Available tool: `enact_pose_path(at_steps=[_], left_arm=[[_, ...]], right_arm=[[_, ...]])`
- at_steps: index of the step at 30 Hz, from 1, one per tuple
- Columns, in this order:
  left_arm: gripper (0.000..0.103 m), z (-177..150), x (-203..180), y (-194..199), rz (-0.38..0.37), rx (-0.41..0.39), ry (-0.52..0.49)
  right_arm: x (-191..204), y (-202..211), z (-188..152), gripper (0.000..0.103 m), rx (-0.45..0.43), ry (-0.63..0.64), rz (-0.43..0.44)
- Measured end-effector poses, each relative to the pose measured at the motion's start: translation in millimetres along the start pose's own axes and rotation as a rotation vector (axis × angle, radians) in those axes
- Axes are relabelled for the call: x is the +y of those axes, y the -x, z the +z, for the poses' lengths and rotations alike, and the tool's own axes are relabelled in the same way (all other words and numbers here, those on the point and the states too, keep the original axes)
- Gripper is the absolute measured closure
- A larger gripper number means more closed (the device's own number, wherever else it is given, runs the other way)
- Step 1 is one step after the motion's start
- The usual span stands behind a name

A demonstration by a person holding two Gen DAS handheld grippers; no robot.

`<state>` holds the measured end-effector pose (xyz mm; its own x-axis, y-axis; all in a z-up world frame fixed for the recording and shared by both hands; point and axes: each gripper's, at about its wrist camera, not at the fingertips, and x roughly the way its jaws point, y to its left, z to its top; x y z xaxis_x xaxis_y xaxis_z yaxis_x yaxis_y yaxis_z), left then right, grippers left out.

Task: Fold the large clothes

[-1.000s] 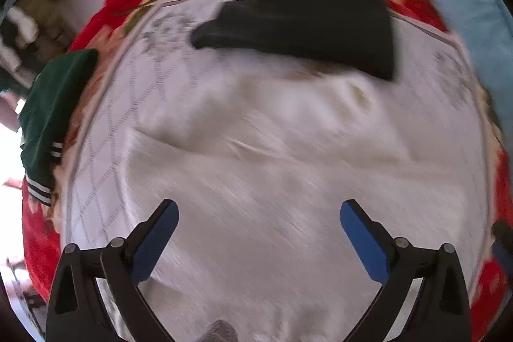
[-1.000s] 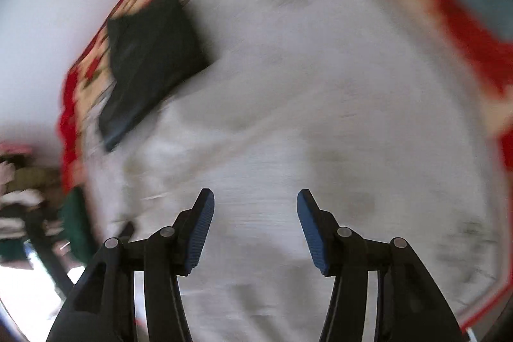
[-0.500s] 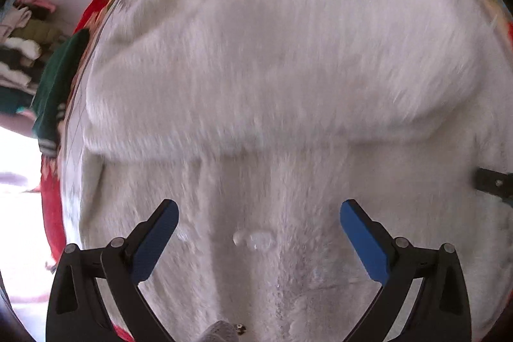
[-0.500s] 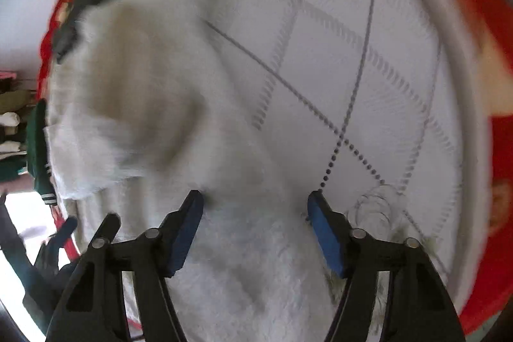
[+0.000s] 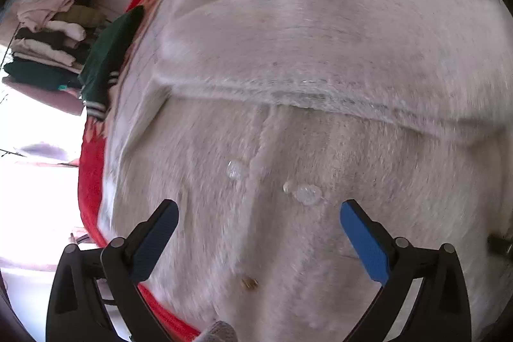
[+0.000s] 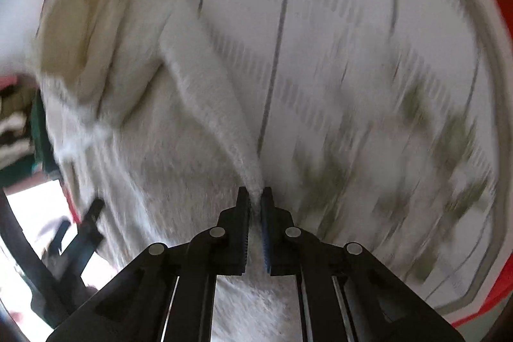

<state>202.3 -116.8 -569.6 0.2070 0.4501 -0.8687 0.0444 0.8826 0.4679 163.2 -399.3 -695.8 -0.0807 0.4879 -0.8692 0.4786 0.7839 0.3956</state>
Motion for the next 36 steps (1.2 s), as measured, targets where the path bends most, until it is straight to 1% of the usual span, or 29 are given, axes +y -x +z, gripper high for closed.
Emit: enact_pose_path(at_steps=[1, 3, 4, 5, 6, 7, 8, 9, 10, 12, 13, 15, 17, 20, 22, 24, 25, 26, 27, 28, 29, 30, 31, 32, 33, 34, 36], left_arm=[[0.0, -7.9, 3.2, 0.9, 0.01, 0.003, 0.006], [0.0, -21.7, 4.2, 2.8, -0.008, 0.032, 0.027], [0.0, -28.0, 3.8, 4.0, -0.017, 0.046, 0.045], [0.0, -34.3, 5.7, 3.2, -0.022, 0.057, 0.063], [0.0, -39.9, 7.2, 1.5, -0.027, 0.066, 0.079], [0.0, -44.7, 6.7, 1.6, -0.024, 0.068, 0.09], [0.0, -48.7, 6.2, 0.4, -0.021, 0.07, 0.101], [0.0, -51.0, 4.8, -1.8, -0.022, 0.076, 0.11], [0.0, -53.6, 3.1, -5.7, -0.025, 0.082, 0.122], [0.0, -58.8, -2.8, -17.1, -0.025, 0.097, 0.122], [0.0, -61.9, -5.4, -24.0, -0.026, 0.11, 0.119], [0.0, -63.2, -4.3, -31.0, -0.049, 0.117, 0.142], [0.0, -61.1, -0.4, -34.4, -0.067, 0.12, 0.151], [0.0, -62.2, 1.9, -36.7, -0.082, 0.11, 0.149], [0.0, -64.5, 1.4, -36.5, -0.088, 0.107, 0.159], [0.0, -65.0, 0.2, -36.9, -0.088, 0.104, 0.169], [0.0, -65.3, -0.3, -36.6, -0.083, 0.1, 0.17], [0.0, -65.4, -1.2, -35.4, -0.077, 0.098, 0.169], [0.0, -65.5, -1.1, -34.6, -0.071, 0.096, 0.174], [0.0, -66.5, -1.0, -34.2, -0.067, 0.095, 0.181], [0.0, -67.3, -0.8, -34.4, -0.062, 0.096, 0.196], [0.0, -68.1, -2.6, -33.4, -0.058, 0.097, 0.208], [0.0, -68.6, -3.1, -33.6, -0.052, 0.097, 0.219], [0.0, -69.1, -4.1, -33.6, -0.043, 0.094, 0.23], [0.0, -69.3, -5.5, -32.4, -0.034, 0.094, 0.232], [0.0, -68.9, -6.0, -30.8, -0.022, 0.095, 0.232], [0.0, -67.1, -6.4, -24.7, -0.001, 0.105, 0.231]], right_arm=[[0.4, -6.7, -14.0, 0.096, 0.04, 0.017, -0.007], [2.8, -14.2, -30.3, 0.096, 0.108, 0.047, -0.017], [6.9, -13.0, -39.9, 0.091, 0.121, 0.081, -0.049], [10.1, -8.3, -45.3, 0.081, 0.101, 0.111, -0.078], [12.7, 1.5, -48.2, 0.072, 0.046, 0.138, -0.117], [15.7, 8.2, -49.6, 0.051, 0.001, 0.152, -0.141], [17.5, 21.4, -49.9, 0.041, -0.075, 0.17, -0.166], [18.6, 30.9, -48.1, 0.041, -0.131, 0.175, -0.172], [20.6, 36.4, -43.2, 0.041, -0.162, 0.183, -0.171], [25.6, 32.8, -29.1, 0.041, -0.17, 0.207, -0.185], [28.9, 30.7, -21.5, 0.041, -0.184, 0.218, -0.213], [36.6, 23.5, -5.9, 0.041, -0.18, 0.255, -0.251], [41.1, 17.0, 8.2, 0.041, -0.186, 0.28, -0.318], [36.8, 19.5, 14.6, 0.041, -0.225, 0.26, -0.363], [33.3, 20.1, 18.9, 0.041, -0.23, 0.229, -0.365], [32.9, 20.5, 20.1, 0.04, -0.231, 0.241, -0.391], [35.9, 18.3, 19.1, 0.038, -0.232, 0.259, -0.414], [45.1, 12.5, 17.8, 0.035, -0.231, 0.268, -0.423], [45.8, 10.5, 17.6, 0.033, -0.229, 0.276, -0.427], [54.5, 2.6, 13.6, 0.026, -0.228, 0.277, -0.428], [52.5, 0.9, 15.8, 0.017, -0.226, 0.281, -0.432], [58.7, -5.1, 18.8, 0.011, -0.227, 0.282, -0.442], [64.7, -11.4, 26.4, 0.002, -0.227, 0.281, -0.456], [61.1, -12.8, 30.5, 0.0, -0.222, 0.276, -0.447], [55.3, -10.2, 34.8, 0.0, -0.22, 0.282, -0.42], [53.3, -9.6, 34.6, 0.0, -0.222, 0.293, -0.411], [54.3, -5.6, 33.5, 0.0, -0.211, 0.351, -0.4]])
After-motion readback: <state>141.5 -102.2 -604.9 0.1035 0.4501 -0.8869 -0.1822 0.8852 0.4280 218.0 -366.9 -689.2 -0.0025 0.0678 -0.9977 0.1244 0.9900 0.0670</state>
